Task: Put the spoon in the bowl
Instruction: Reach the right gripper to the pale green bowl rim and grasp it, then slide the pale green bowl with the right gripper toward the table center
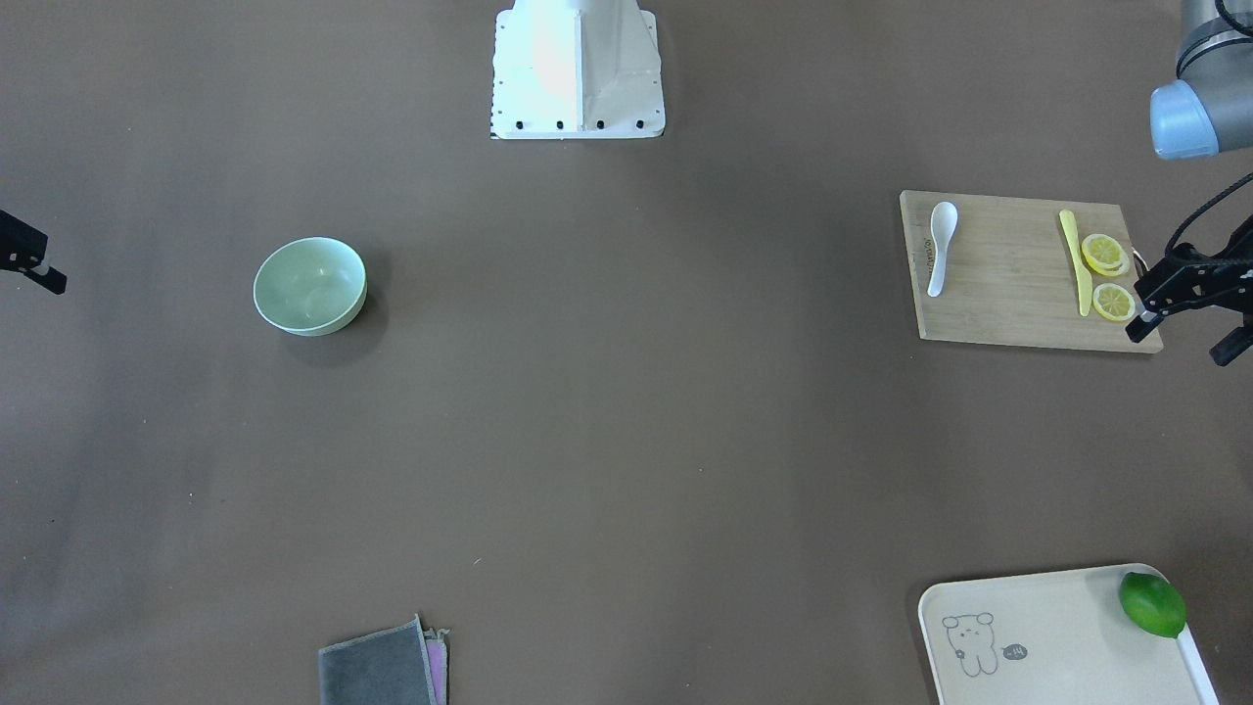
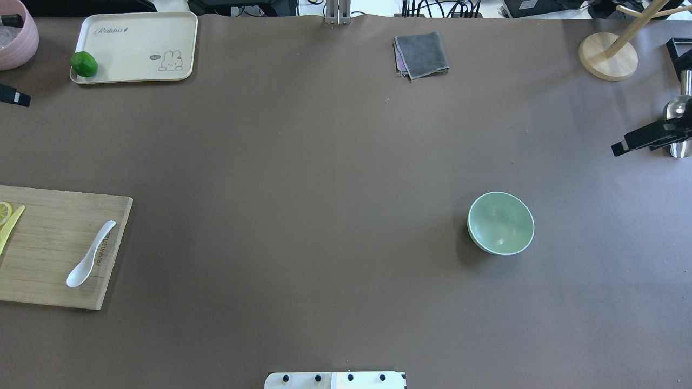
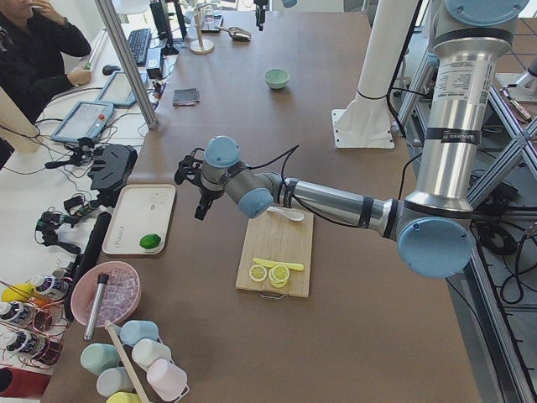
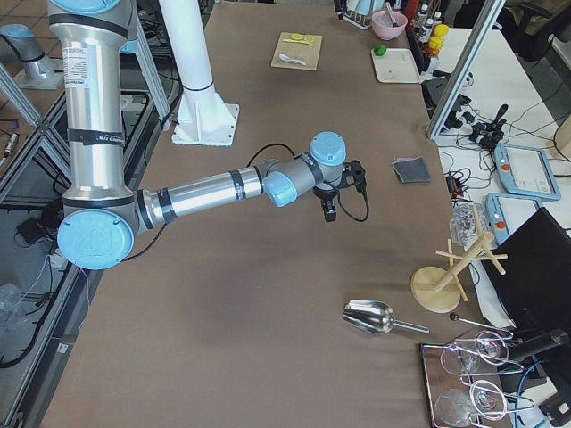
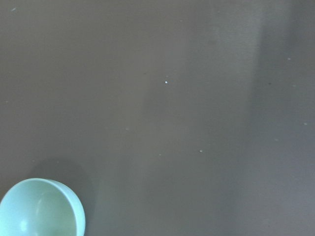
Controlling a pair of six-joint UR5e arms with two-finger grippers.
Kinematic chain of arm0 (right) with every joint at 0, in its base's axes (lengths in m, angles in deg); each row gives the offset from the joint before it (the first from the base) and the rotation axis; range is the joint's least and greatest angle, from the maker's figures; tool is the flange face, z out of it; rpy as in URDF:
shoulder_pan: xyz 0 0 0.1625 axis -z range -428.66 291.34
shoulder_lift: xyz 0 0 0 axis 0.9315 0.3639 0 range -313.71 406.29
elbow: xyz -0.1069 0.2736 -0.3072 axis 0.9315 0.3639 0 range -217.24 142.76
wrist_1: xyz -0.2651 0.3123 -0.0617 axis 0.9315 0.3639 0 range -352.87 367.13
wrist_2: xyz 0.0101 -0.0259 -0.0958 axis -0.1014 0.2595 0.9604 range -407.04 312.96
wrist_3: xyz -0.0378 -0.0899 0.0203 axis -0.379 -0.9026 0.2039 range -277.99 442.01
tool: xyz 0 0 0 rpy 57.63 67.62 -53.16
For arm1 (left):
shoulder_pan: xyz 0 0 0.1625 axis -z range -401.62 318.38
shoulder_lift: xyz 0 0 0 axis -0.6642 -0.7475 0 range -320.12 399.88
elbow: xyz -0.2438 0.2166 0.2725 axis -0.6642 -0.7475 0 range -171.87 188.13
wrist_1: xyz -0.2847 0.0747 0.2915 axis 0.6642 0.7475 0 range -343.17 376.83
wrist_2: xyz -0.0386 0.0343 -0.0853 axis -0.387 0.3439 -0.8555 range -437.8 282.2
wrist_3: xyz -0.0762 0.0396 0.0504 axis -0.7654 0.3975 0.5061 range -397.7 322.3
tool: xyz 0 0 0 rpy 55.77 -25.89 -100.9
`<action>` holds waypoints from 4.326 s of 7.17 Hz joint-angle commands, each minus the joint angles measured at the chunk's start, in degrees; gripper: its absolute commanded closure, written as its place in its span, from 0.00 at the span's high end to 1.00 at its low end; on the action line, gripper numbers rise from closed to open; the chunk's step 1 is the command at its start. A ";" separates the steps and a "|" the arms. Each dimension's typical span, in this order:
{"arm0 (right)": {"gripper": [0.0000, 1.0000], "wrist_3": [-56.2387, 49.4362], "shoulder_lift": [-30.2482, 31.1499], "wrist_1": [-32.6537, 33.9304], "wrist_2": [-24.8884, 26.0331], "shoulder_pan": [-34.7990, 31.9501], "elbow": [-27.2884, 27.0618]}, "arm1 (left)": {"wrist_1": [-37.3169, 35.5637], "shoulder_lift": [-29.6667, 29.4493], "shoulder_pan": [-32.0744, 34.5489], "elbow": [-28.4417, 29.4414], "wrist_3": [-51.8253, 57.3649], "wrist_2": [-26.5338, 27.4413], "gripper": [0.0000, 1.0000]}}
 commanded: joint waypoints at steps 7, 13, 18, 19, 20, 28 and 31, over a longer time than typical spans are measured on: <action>0.99 19.28 -3.04 -7.48 16.22 22.57 3.27 | 0.28 -0.10 -0.14 0.00 0.25 -0.12 0.98; 0.41 19.10 -3.13 -7.48 16.06 24.96 3.20 | 0.19 -0.98 -0.14 0.52 -0.18 -0.29 0.98; 0.00 25.38 -3.91 -7.66 15.80 24.18 1.72 | 0.19 -0.98 -0.14 0.09 -0.36 -0.38 0.98; 0.00 35.35 -6.96 -8.27 15.62 23.91 0.23 | 0.19 -0.98 -0.14 0.17 -0.36 -0.38 0.98; 0.00 38.32 -11.43 -7.40 15.79 24.08 0.47 | 0.19 -0.98 -0.14 0.09 -0.36 -0.38 0.98; 0.00 47.93 -41.95 9.84 28.87 35.33 18.11 | 0.28 -0.98 -1.28 0.61 -0.19 -0.38 0.98; 0.00 49.17 -43.91 5.09 30.38 36.65 22.97 | 2.82 -1.07 -1.54 2.89 -0.19 -0.29 0.98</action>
